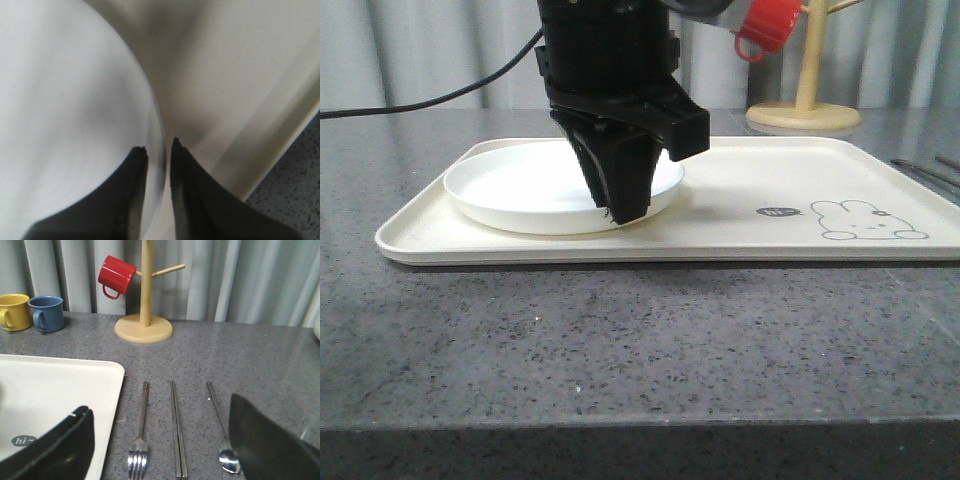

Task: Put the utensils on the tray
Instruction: 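Lift the plate onto the tray and release it with the left gripper, then withdraw the left gripper away from the tray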

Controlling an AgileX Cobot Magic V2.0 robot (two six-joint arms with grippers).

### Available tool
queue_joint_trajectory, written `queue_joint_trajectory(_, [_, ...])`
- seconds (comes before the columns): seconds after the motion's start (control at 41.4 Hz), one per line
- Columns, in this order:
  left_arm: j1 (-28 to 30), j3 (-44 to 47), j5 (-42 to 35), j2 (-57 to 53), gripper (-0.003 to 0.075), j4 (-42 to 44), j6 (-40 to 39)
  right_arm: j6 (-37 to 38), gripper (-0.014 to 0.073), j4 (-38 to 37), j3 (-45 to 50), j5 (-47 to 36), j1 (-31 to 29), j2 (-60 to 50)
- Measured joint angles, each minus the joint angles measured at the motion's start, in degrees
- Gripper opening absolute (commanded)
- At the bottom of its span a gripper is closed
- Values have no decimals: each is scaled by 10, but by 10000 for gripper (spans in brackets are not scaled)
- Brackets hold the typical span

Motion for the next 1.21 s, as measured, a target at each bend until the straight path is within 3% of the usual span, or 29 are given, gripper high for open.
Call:
queue_joint_trajectory(0.048, [0,0,6,0,431,0,0,0,579,0,0,0,0,0])
queue_joint_trajectory(0.121, [0,-7,23,0,487,0,0,0,579,0,0,0,0,0])
queue_joint_trajectory(0.362, [0,-57,40,-15,454,-5,0,0,579,0,0,0,0,0])
queue_joint_trajectory(0.531, [4,-70,44,-55,332,-8,0,0,579,0,0,0,0,0])
queue_joint_trajectory(0.797, [71,-70,49,-144,-10,-10,0,0,579,0,0,0,0,0])
queue_joint_trajectory(0.99, [166,-24,49,-230,-19,-10,0,0,579,0,0,0,0,0])
queue_joint_trajectory(1.207, [315,113,46,-334,-19,-13,-1,0,579,0,0,0,0,0])
